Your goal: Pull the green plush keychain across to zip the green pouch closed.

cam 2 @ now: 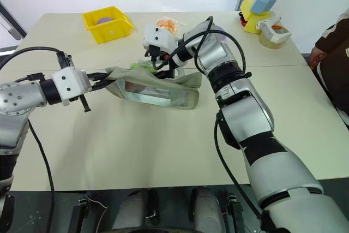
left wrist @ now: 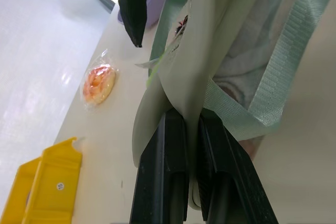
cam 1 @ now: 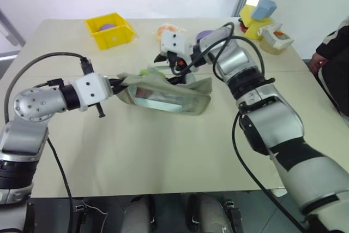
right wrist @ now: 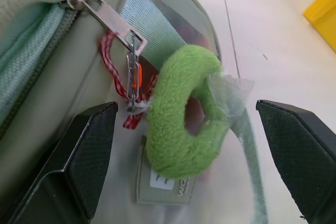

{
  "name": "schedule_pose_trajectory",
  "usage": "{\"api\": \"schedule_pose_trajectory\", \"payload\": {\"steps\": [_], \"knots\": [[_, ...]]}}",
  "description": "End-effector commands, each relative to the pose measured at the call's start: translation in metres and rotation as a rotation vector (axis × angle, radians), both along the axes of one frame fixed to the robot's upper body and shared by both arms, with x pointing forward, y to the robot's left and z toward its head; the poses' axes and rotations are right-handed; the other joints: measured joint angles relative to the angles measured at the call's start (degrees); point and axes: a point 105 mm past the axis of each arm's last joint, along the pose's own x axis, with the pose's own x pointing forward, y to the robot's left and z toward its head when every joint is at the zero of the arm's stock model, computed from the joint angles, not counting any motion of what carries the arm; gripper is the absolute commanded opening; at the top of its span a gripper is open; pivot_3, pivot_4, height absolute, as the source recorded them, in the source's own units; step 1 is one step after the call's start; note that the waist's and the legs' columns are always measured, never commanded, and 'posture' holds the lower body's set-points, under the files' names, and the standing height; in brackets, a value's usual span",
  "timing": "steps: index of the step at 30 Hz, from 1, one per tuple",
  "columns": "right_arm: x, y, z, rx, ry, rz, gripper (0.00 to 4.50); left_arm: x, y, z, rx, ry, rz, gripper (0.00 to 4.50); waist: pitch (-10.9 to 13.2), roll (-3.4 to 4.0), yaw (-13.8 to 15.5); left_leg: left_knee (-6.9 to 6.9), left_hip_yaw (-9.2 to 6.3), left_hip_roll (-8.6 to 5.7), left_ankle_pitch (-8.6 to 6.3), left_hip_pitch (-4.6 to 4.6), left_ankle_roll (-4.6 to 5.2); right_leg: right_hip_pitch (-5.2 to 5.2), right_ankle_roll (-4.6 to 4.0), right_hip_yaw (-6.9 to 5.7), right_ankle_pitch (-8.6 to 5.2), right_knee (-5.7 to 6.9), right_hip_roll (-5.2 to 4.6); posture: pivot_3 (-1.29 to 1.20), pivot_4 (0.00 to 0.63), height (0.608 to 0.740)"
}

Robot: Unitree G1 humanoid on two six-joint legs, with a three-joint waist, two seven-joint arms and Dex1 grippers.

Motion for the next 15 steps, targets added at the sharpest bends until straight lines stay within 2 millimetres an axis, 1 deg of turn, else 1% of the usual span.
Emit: {"api": "schedule_pose_trajectory", "payload": {"steps": [1, 3, 4, 5, 7, 10, 11, 13, 14, 15], "knots": [[-0.007, 0.011, 0.007, 0.013, -0.019, 0.051, 3.07, -0.004, -0.004, 0.017, -0.002, -0.07, -0.015, 0.0, 0.0, 0.0, -0.02, 0.0, 0.0, 0.0, 0.0, 0.0, 0.0, 0.0, 0.0, 0.0, 0.0, 0.0, 0.0, 0.0, 0.15, 0.739], [-0.005, 0.01, 0.009, 0.027, -0.021, 0.036, 2.03, -0.003, -0.004, 0.017, -0.002, -0.071, -0.015, 0.0, 0.0, 0.0, -0.01, 0.0, 0.0, 0.0, 0.0, 0.0, 0.0, 0.0, 0.0, 0.0, 0.0, 0.0, 0.0, 0.0, 0.15, 0.739], [-0.004, 0.008, 0.011, 0.038, -0.023, 0.025, 1.62, -0.003, -0.005, 0.017, -0.003, -0.071, -0.016, 0.0, 0.0, 0.0, 0.03, 0.0, 0.0, 0.0, 0.0, 0.0, 0.0, 0.0, 0.0, 0.0, 0.0, 0.0, 0.0, 0.0, 0.15, 0.739], [-0.003, 0.008, 0.013, 0.046, -0.024, 0.017, 1.04, -0.002, -0.005, 0.017, -0.003, -0.07, -0.016, 0.0, 0.0, 0.0, 0.05, 0.0, 0.0, 0.0, 0.0, 0.0, 0.0, 0.0, 0.0, 0.0, 0.0, 0.0, 0.0, 0.0, 0.15, 0.739], [-0.001, 0.004, 0.017, 0.063, -0.037, -0.001, 0.04, -0.001, -0.005, 0.016, 0.001, -0.064, -0.013, 0.0, 0.0, 0.0, 0.06, 0.0, 0.0, 0.0, 0.0, -0.01, 0.0, 0.0, 0.0, 0.0, 0.0, 0.0, 0.0, 0.0, 0.15, 0.739], [0.004, -0.002, 0.025, 0.088, -0.078, -0.043, 0.01, 0.001, -0.003, 0.017, -0.038, -0.038, 0.007, 0.0, 0.0, 0.0, 0.05, 0.0, -0.01, 0.0, 0.0, -0.01, 0.0, 0.0, 0.0, 0.0, 0.0, 0.0, 0.0, 0.0, 0.15, 0.739], [0.007, -0.007, 0.032, 0.098, -0.101, -0.06, 0.01, 0.001, -0.001, 0.015, -0.04, -0.013, 0.018, 0.0, 0.0, 0.0, 0.0, 0.0, -0.01, 0.0, 0.0, -0.01, 0.0, 0.0, 0.0, 0.0, 0.0, 0.0, 0.0, 0.0, 0.15, 0.739], [0.016, -0.023, 0.052, 0.1, -0.223, -0.125, 0.01, 0.002, 0.005, 0.009, -0.085, 0.09, 0.069, 0.0, 0.0, 0.0, -0.02, 0.0, -0.01, 0.0, 0.0, 0.0, 0.0, 0.0, 0.0, 0.0, 0.0, 0.0, 0.0, 0.0, 0.15, 0.739], [0.018, -0.028, 0.057, 0.097, -0.267, -0.144, 0.01, 0.002, 0.007, 0.007, -0.102, 0.124, 0.084, 0.0, 0.0, 0.0, -0.01, 0.0, -0.01, 0.0, 0.0, -0.01, 0.0, 0.0, 0.0, 0.0, 0.0, 0.0, 0.0, 0.0, 0.15, 0.739], [0.022, -0.036, 0.065, 0.068, -0.357, -0.169, 0.01, 0.002, 0.008, 0.006, -0.129, 0.161, 0.105, 0.0, 0.0, 0.0, -0.02, 0.0, -0.01, 0.0, 0.0, 0.0, 0.0, 0.0, 0.0, 0.01, 0.0, 0.0, 0.0, 0.0, 0.15, 0.739]]}}
